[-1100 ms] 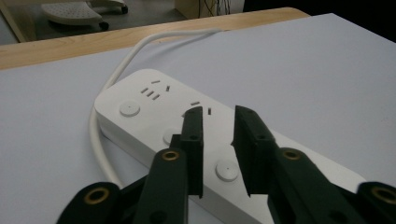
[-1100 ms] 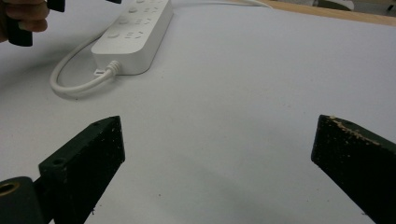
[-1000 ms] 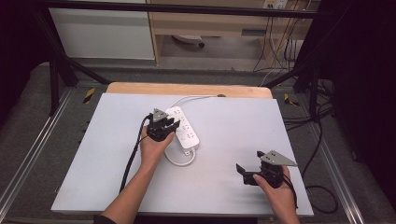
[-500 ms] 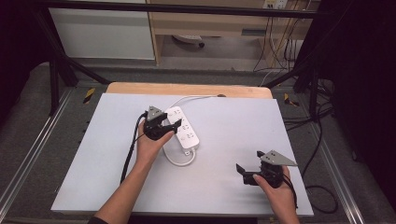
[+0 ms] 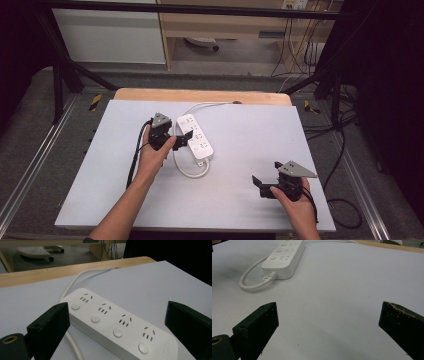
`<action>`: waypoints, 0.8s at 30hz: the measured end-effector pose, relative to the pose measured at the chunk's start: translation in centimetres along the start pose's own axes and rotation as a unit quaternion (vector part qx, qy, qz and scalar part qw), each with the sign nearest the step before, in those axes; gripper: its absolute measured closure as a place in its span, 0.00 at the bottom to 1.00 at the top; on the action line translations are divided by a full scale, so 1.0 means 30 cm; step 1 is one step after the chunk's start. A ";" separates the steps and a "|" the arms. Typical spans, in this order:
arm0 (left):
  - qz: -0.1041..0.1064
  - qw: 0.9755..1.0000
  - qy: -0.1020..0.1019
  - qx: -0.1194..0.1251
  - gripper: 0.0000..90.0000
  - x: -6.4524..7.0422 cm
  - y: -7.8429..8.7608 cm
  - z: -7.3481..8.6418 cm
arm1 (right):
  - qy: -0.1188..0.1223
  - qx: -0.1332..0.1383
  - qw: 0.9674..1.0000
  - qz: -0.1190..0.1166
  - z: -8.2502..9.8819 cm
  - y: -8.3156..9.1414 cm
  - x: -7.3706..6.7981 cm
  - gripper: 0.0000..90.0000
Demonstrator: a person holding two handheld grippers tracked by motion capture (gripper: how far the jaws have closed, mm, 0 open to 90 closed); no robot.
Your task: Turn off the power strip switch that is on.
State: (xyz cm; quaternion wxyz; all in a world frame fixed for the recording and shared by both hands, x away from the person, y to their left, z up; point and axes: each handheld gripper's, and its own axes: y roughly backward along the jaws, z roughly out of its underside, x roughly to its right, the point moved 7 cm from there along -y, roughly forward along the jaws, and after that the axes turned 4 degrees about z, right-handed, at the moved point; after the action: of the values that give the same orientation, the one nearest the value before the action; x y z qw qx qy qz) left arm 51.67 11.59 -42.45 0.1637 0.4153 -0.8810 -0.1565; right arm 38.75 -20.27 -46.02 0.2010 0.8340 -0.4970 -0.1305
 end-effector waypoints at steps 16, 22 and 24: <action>-0.003 1.000 -0.007 -0.013 0.07 -0.006 0.144 -0.001 | -0.001 -0.002 1.000 -0.001 0.000 -0.006 -0.003 0.03; 0.000 1.000 -0.005 -0.023 0.06 -0.016 0.181 0.015 | 0.000 -0.002 1.000 -0.001 -0.001 -0.005 -0.003 0.03; -0.002 1.000 -0.003 -0.024 0.06 -0.021 0.193 0.018 | 0.000 -0.002 1.000 0.000 -0.001 -0.004 -0.003 0.03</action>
State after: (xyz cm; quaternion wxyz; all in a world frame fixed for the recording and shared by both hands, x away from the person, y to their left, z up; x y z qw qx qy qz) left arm 47.87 15.67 -40.65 0.1704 0.4130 -0.8766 -0.1788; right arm 38.83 -20.15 -46.05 0.2026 0.8336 -0.4966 -0.1320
